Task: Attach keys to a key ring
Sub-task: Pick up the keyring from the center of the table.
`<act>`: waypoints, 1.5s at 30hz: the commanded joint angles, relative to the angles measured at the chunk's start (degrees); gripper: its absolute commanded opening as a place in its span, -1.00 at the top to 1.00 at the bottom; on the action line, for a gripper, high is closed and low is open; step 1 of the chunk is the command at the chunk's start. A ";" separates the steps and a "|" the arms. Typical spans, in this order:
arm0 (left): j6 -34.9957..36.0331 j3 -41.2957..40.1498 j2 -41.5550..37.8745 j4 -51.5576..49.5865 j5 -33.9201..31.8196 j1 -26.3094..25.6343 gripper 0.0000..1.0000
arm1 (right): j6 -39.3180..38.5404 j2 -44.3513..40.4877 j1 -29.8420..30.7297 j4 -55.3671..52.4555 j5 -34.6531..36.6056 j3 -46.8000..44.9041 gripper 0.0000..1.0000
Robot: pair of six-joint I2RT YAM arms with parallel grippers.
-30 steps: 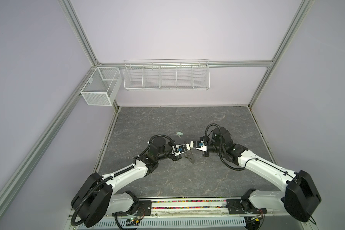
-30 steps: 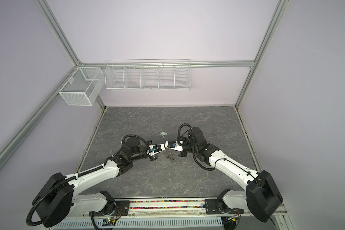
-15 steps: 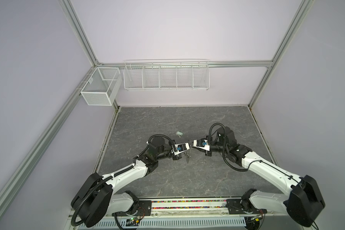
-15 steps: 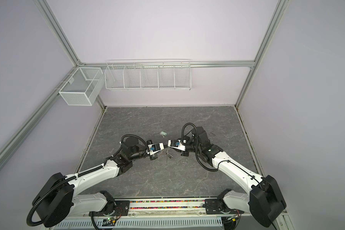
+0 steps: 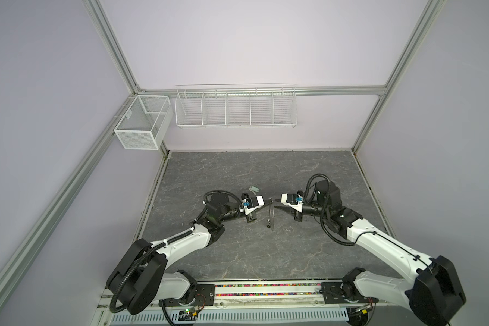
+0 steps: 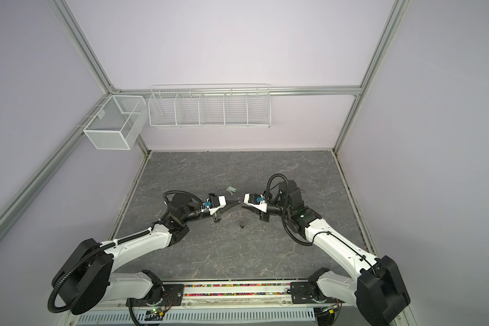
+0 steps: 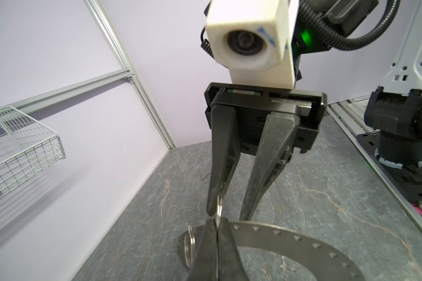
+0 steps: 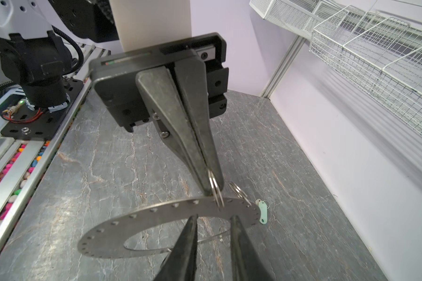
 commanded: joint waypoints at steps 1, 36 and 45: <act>-2.26 -0.23 -0.02 4.44 2.00 0.23 1.00 | 4.38 -1.14 -0.27 5.67 -2.50 -2.04 0.48; -0.87 0.52 1.01 2.45 3.60 0.23 1.00 | 4.16 -0.76 -0.46 6.33 -5.61 -1.44 0.85; 7.03 2.29 -1.34 -9.52 -3.20 -0.71 0.39 | 0.66 0.60 -0.45 -3.89 -2.29 1.69 0.85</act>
